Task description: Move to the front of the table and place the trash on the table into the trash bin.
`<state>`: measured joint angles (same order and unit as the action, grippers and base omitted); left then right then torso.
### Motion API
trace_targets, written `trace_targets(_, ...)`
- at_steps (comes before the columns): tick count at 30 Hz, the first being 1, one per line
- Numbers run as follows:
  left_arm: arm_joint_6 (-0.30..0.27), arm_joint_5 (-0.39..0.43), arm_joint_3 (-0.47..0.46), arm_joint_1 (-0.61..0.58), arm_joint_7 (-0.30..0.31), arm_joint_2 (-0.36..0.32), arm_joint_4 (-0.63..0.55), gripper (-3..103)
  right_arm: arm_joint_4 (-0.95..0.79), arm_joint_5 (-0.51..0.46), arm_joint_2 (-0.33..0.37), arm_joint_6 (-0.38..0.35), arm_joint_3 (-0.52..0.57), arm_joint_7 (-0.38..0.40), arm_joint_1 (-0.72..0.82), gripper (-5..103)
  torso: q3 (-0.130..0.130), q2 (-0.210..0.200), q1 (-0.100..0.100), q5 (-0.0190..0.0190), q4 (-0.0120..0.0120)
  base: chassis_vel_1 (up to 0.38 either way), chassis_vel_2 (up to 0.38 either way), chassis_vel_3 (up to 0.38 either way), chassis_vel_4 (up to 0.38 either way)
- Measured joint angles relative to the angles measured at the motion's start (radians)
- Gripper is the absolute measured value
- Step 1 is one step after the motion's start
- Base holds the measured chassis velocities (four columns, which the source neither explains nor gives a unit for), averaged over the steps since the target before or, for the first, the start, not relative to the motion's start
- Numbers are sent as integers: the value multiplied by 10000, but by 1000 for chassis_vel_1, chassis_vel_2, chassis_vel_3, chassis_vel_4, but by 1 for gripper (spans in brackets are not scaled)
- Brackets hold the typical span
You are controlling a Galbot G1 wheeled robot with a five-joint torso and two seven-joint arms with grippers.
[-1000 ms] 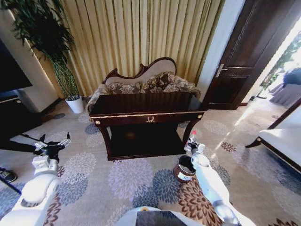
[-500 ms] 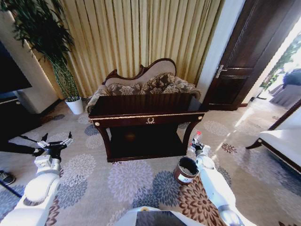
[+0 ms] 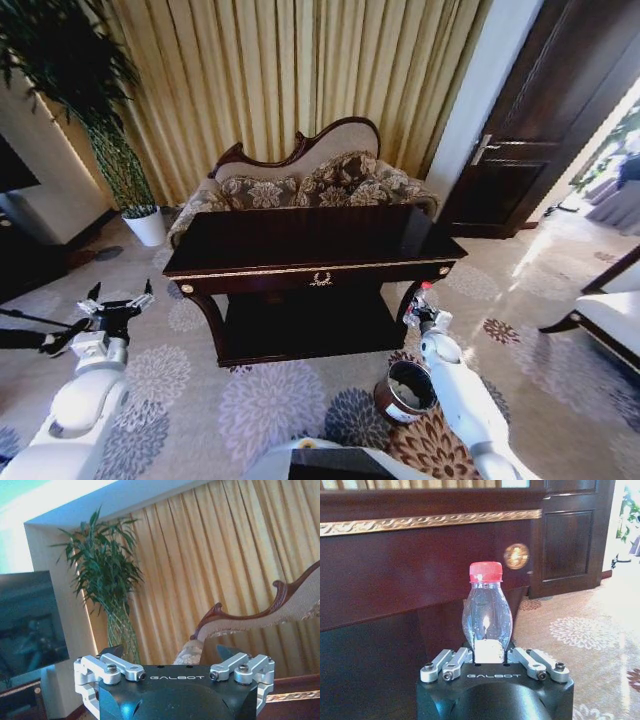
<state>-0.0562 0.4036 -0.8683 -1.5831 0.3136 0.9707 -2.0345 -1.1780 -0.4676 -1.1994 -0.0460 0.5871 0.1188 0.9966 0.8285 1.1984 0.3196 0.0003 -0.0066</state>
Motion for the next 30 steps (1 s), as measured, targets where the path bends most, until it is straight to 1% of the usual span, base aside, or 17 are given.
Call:
trace_targets(6, 0, -15, 76, 68, -3, -27, 35, 100, -75, -11, 8, 72, 37, 0, 106, 25, -1, 4, -3, -2, -2, 31, -81, -23, 72)
trace_targets(10, 18, -22, 83, 37, -9, -8, 40, 100, -99, 0, -26, 52, 12, 0, 77, 25, 5, -5, 12, -4, 4, 0, 0, 0, 0)
trace_targets(15, 80, -29, 72, 1, -17, 5, 72, 100, -105, 12, -53, 33, -18, 0, 44, 25, 5, -6, 16, -5, 0, 0, 0, 0, 0)
trace_targets(22, 102, -35, 63, -15, -21, 21, 93, 100, -67, -2, -33, 27, -24, 0, 38, 25, 3, -3, 9, -4, 4, -9, -24, 27, 35)
trace_targets(23, 102, -38, 65, -11, -23, 22, 93, 100, -55, -10, -30, 28, -24, 0, 39, 25, 2, -3, 9, -4, 0, -43, -66, 60, 81)
trace_targets(27, 103, -46, 82, 4, -26, 27, 94, 100, -28, -20, -26, 35, -24, 0, 39, 25, 3, -4, 10, -3, -1, -76, -61, 68, 61)
trace_targets(30, 103, -71, 124, 27, -31, 47, 100, 100, -19, 31, -24, 224, -13, 0, 125, 25, 4, -4, 10, -3, 1, -83, -62, 81, 45)
